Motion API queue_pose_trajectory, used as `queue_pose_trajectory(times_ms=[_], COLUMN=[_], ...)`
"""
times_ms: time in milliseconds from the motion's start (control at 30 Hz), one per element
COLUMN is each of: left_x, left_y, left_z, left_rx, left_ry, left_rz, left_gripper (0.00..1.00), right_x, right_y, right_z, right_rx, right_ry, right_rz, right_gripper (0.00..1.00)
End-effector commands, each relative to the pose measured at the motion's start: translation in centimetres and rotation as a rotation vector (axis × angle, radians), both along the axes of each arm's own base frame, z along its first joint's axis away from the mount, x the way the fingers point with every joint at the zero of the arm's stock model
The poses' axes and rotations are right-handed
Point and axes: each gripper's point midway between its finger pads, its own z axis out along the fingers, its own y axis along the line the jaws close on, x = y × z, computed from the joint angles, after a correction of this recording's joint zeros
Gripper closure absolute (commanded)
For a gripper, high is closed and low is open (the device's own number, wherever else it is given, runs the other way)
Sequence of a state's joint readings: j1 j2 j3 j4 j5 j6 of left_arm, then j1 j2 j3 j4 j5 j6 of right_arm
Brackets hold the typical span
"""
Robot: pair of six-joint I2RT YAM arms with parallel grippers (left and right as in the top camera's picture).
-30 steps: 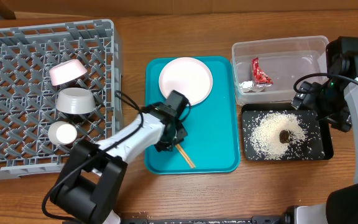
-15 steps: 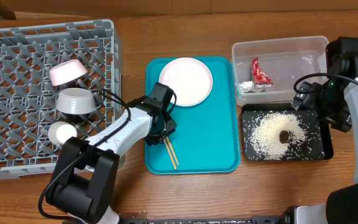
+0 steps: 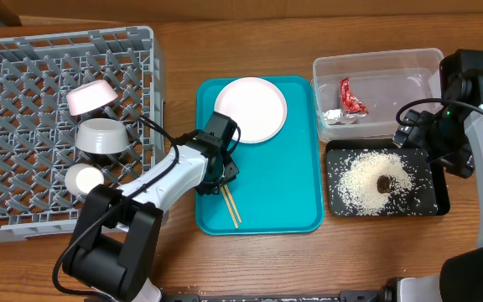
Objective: Sort waste into correct bins and load items into the dishwasher
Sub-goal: 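Close the left gripper on the wooden chopsticks and lift them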
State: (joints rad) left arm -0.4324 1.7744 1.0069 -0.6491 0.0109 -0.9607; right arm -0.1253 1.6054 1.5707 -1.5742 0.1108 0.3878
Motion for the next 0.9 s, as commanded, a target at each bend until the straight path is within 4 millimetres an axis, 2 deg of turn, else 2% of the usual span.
queue_pose_trajectory(times_ms=[0,300,400,533,867], left_x=[-1.9,-2.1,-2.0,-1.4,-1.1], left_y=[1.9,2.9,3.3,3.5,3.4], left_z=[-2.5,-2.4,-2.4,-2.4,-2.4], left_rx=[0.106,0.157,0.184,0.206,0.206], left_ry=[0.083,0.088,0.082,0.055,0.043], left_rz=[-0.044,-0.043,-0.07,-0.111,-0.138], left_gripper=[0.69,0.65,0.74,0.81,0.82], right_x=[0.0,0.0,0.0,0.0,-0.1], right_y=[-0.1,-0.1,-0.1,-0.1,-0.1], right_z=[0.9,0.9,0.9,0.9,0.9], right_rx=[-0.004,-0.004,-0.004,-0.004,-0.004], right_ry=[-0.033,-0.031,-0.031,-0.031,-0.028], right_rz=[-0.006,-0.006,-0.006,-0.006,-0.007], right_gripper=[0.0,0.0,0.0,0.0,0.0])
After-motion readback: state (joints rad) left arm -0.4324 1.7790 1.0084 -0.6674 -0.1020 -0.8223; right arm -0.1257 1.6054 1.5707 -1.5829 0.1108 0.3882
